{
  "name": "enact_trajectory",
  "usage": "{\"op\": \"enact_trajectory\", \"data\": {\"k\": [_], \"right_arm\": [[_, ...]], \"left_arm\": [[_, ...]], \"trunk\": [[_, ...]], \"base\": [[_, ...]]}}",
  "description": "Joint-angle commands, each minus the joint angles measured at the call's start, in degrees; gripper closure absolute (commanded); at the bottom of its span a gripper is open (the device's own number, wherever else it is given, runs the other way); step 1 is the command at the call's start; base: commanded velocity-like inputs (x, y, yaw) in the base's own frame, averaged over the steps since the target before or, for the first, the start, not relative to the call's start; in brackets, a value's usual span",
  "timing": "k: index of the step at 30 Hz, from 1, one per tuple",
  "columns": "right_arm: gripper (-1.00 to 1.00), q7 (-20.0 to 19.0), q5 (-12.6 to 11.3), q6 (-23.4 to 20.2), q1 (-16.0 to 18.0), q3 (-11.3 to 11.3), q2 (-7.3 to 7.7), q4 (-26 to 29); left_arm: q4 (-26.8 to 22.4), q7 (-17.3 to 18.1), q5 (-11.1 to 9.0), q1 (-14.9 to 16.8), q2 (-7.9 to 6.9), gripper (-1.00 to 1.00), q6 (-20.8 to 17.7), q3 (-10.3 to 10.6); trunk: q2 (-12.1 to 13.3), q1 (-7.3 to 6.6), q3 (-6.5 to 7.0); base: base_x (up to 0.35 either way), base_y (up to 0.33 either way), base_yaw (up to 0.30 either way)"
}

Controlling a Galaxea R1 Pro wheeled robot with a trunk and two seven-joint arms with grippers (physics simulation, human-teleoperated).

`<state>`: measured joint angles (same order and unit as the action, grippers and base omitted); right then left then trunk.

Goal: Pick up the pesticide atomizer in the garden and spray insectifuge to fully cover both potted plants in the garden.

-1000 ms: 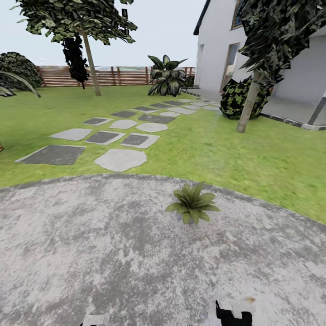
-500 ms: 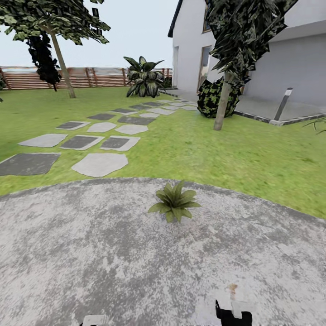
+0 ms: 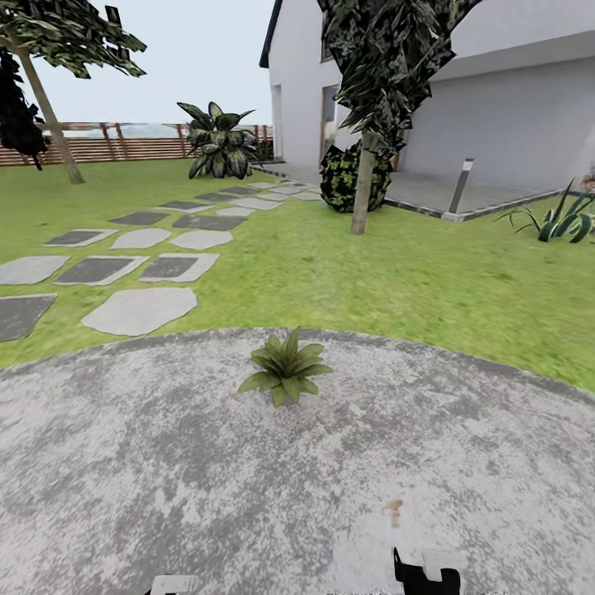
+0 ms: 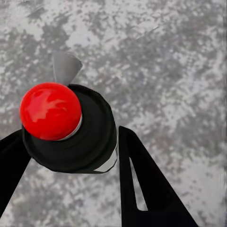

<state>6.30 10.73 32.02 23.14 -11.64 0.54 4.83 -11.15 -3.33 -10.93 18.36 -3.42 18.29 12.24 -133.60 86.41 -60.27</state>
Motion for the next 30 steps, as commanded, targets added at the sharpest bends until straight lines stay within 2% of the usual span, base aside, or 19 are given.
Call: {"op": "enact_trajectory", "data": {"k": [1,8,14,16,18,21,30], "right_arm": [[-1.0,0.29,0.61,0.15,0.06,-0.31,-0.01,-0.1],[-1.0,0.14,0.71,0.15,0.06,-0.31,0.0,-0.08],[-1.0,-0.24,1.24,-0.18,-0.01,-0.23,0.57,-0.46],[-1.0,0.43,0.53,-0.09,0.04,-0.98,1.03,-1.1],[-1.0,1.08,-0.15,0.31,0.06,-1.7,1.29,-1.74],[-1.0,2.04,-0.73,0.39,0.07,-2.19,2.06,-2.71],[-1.0,2.83,-0.73,0.55,0.07,-2.24,2.74,-3.07]], "left_arm": [[-0.01,-0.28,-0.43,0.01,-0.02,1.0,0.17,0.5],[-0.01,-0.28,-0.48,0.01,-0.04,1.0,0.17,0.5],[0.32,-0.27,-0.62,0.34,-0.42,1.0,-0.17,0.17],[0.99,-0.93,-1.36,-0.17,-0.4,1.0,-0.03,-0.64],[1.5,-1.58,-1.84,-0.53,-0.18,1.0,0.14,-0.36],[1.47,-2.55,-1.68,-0.66,-0.11,1.0,0.23,-0.3],[0.81,-2.43,-1.42,-0.19,-0.52,1.0,0.17,-0.12]], "trunk": [[-0.02,-0.01,-0.04],[-0.02,-0.01,-0.04],[-0.02,-0.01,-0.05],[-0.02,-0.01,-0.05],[-0.02,-0.01,-0.05],[-0.02,-0.01,-0.05],[-0.02,-0.01,-0.05]], "base": [[0.0,0.0,-0.296],[0.01,0.0,-0.223],[0.18,0.0,-0.017],[0.0,0.0,0.0],[0.0,0.0,0.0],[0.0,0.0,0.0],[0.0,0.0,0.0]]}}
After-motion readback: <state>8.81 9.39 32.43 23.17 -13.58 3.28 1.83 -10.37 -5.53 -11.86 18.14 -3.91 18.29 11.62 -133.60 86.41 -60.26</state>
